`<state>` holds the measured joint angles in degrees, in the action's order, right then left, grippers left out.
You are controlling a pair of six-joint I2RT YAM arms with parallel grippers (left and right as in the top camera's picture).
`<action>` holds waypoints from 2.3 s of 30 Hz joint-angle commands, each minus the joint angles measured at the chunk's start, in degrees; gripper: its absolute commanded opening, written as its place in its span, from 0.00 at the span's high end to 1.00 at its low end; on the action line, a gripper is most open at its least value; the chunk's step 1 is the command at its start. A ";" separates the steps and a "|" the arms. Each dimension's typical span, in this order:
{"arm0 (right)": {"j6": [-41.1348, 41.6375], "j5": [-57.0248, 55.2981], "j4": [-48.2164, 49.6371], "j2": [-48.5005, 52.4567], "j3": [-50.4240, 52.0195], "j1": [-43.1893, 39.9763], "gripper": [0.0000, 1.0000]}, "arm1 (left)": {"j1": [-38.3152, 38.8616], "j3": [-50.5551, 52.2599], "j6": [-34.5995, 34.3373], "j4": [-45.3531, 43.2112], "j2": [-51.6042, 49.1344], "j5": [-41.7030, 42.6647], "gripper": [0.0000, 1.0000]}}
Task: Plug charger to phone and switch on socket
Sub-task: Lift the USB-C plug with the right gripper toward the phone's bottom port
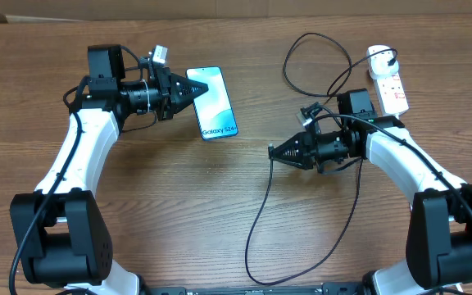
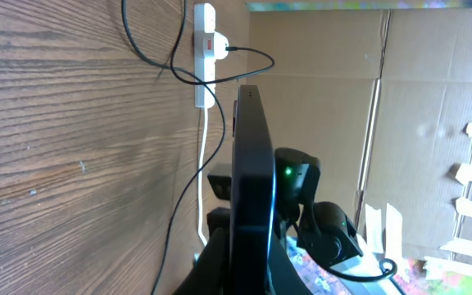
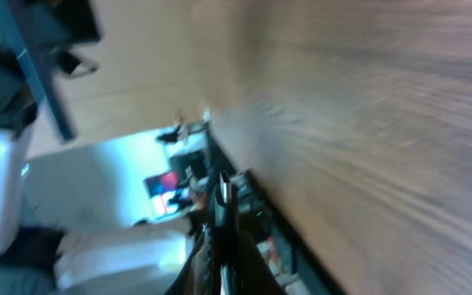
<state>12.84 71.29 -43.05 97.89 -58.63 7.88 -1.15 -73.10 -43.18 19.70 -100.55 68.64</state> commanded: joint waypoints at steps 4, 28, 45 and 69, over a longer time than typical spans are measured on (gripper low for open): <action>-10.29 8.50 -3.85 -1.44 -0.74 0.46 0.96 | -0.37 -0.59 -1.01 -0.52 0.15 1.42 0.96; -10.47 18.62 -0.50 -1.46 -1.36 10.49 0.96 | 0.52 -0.59 -1.01 -0.42 0.15 2.54 0.96; 17.29 11.50 22.23 -1.44 -1.40 11.30 0.96 | 2.47 -0.59 -4.85 -1.66 0.15 1.38 0.96; 29.20 13.22 37.92 -1.44 -1.40 12.41 0.96 | 2.69 -0.59 -15.15 -7.58 0.15 -1.64 0.96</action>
<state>41.08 84.99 -5.50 97.86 -58.94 20.03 1.15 -73.10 -55.42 12.58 -100.55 65.71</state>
